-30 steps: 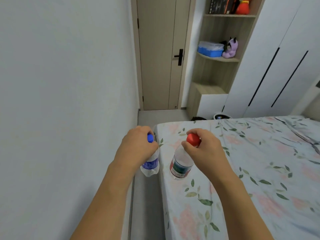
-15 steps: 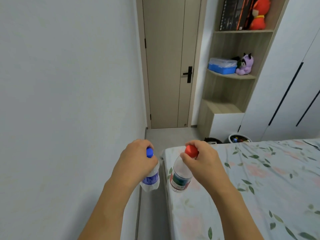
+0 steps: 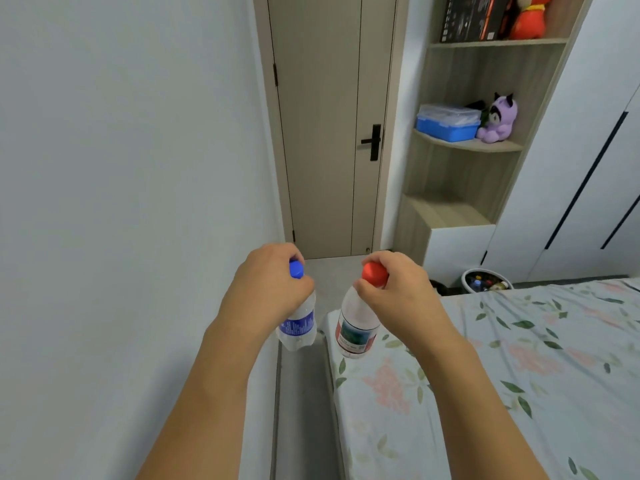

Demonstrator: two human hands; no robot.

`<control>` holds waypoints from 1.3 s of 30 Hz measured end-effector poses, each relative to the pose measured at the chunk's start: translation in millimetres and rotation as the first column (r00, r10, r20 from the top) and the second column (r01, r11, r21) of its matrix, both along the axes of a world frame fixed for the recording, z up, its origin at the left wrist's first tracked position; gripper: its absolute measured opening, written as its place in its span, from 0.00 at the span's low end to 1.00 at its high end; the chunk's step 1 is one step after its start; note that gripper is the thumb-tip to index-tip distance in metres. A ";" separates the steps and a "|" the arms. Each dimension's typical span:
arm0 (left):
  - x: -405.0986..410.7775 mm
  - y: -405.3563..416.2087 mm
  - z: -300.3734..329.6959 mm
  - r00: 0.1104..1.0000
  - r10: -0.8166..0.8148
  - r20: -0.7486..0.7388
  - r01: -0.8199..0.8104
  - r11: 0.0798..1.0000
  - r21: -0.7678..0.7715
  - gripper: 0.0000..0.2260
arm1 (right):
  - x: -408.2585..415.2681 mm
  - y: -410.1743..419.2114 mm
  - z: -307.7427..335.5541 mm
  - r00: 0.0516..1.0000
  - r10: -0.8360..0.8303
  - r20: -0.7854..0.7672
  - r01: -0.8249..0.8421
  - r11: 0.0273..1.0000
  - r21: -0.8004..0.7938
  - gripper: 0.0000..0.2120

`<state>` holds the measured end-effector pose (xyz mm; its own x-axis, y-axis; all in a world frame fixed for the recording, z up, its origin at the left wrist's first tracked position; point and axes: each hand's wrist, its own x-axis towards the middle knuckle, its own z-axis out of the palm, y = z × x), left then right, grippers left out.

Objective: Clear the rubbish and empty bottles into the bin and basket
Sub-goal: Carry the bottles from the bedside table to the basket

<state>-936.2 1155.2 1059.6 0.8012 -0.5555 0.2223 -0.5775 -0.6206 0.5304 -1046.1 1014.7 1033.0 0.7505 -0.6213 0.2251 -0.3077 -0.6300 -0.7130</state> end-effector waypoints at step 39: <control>405.0 -293.5 12.8 0.994 -0.105 -0.012 0.104 0.994 -0.044 0.05 | 377.0 -288.9 14.6 0.993 -0.116 0.022 0.117 0.989 -0.094 0.11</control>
<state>-531.2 861.7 1072.4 0.7426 -0.6264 0.2370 -0.6301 -0.5333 0.5644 -669.1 725.8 1047.6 0.6698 -0.6797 0.2990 -0.3714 -0.6554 -0.6577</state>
